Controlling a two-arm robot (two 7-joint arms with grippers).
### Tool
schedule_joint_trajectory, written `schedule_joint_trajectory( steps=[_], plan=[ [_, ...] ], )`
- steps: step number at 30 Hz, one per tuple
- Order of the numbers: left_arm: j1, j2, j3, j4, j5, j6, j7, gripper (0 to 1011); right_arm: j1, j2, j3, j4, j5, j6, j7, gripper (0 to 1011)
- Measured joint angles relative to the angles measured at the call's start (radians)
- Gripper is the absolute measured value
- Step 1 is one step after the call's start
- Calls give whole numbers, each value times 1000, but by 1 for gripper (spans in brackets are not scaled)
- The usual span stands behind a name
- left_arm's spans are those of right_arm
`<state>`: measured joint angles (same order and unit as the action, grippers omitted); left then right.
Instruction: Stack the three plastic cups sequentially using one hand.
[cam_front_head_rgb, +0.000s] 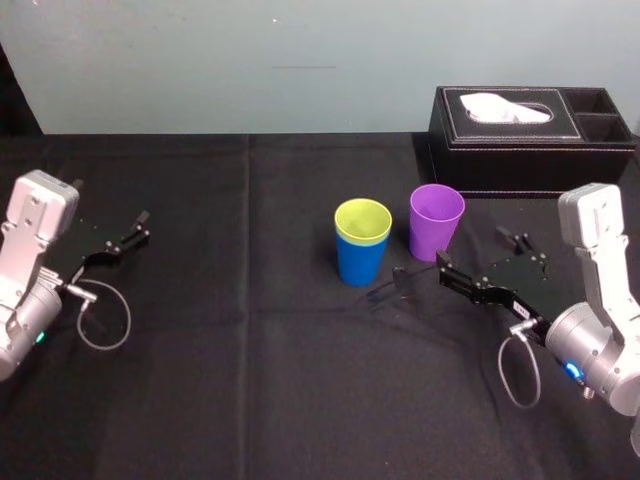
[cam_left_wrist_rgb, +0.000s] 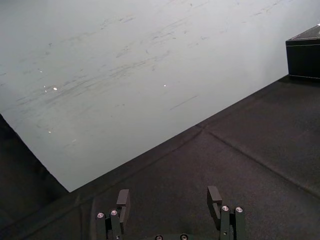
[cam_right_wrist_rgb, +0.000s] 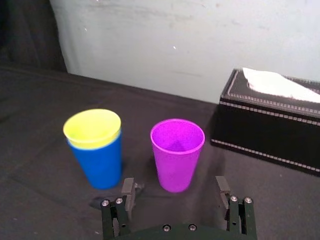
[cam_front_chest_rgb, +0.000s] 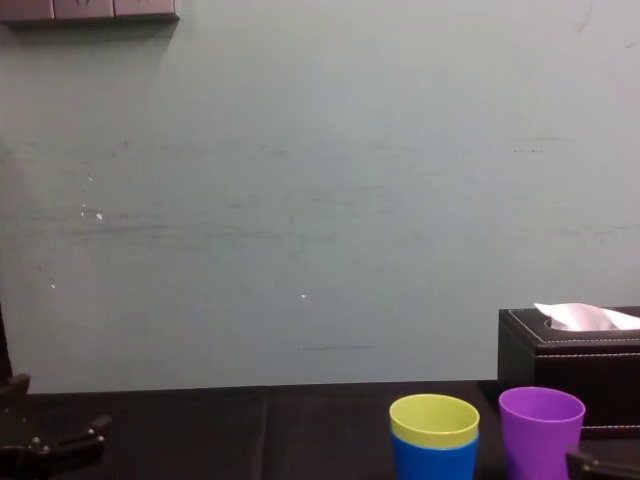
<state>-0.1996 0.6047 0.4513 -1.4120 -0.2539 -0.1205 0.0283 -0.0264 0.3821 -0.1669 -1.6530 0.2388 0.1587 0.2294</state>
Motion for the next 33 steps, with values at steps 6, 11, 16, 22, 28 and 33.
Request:
schedule_joint_trajectory(
  steps=[6, 11, 16, 22, 28, 33],
  plan=[
    [0, 0, 0, 0, 0, 0, 0, 1011, 31, -12, -6, 61, -11, -1, 15, 1003],
    [0, 0, 0, 0, 0, 0, 0, 1011, 60, -21, -18, 108, -18, -18, 38, 1003],
    [0, 0, 0, 0, 0, 0, 0, 1011, 83, -29, -27, 144, -20, -36, 52, 1003],
    [0, 0, 0, 0, 0, 0, 0, 1011, 115, -45, -34, 201, -25, -88, 60, 1003],
    [0, 0, 0, 0, 0, 0, 0, 1011, 143, -62, -41, 244, -31, -135, 65, 1003],
    [0, 0, 0, 0, 0, 0, 0, 1011, 163, -74, -48, 275, -35, -154, 69, 1003]
  ],
)
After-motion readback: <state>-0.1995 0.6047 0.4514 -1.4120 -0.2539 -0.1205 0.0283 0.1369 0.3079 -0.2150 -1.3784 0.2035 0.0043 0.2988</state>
